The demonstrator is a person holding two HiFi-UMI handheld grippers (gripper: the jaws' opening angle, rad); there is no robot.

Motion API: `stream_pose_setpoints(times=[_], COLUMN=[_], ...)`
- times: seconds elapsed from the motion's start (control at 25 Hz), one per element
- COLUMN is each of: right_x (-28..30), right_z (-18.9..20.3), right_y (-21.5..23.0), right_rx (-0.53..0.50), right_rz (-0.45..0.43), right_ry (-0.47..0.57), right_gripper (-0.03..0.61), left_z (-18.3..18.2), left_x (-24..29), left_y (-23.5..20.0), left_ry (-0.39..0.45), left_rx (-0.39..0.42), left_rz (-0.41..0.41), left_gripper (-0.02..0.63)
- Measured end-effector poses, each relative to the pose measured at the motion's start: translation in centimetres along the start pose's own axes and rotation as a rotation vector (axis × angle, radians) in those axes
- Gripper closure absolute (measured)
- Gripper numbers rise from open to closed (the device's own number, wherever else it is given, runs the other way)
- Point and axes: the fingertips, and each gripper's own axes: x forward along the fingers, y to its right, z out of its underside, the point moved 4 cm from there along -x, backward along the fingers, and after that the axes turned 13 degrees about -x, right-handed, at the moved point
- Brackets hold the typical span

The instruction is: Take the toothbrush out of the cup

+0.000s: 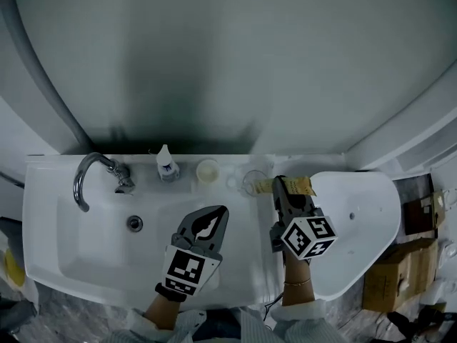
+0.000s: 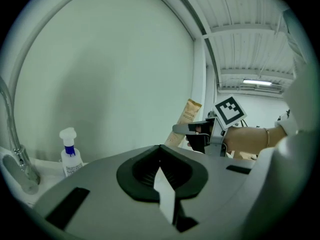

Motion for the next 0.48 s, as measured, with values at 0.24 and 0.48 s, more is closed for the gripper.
stream_pose_setpoints(times=[0.24, 0.48], right_x=[-3.2, -7.6], right_z=[-1.9, -2.2], right_y=[-2.4, -6.2], right_rx=[0.049, 0.086], right_rz=[-0.075, -0.176], right_ry=[0.058, 0.084], right_gripper=[0.535, 0.537], left_z=[-1.2, -1.8], left_x=[-3.0, -7.2], left_y=[2.3, 4.5], left_ry=[0.051, 0.094], left_rx=[0.021, 0.037], left_rz=[-0.027, -0.081], left_gripper=[0.597, 0.597])
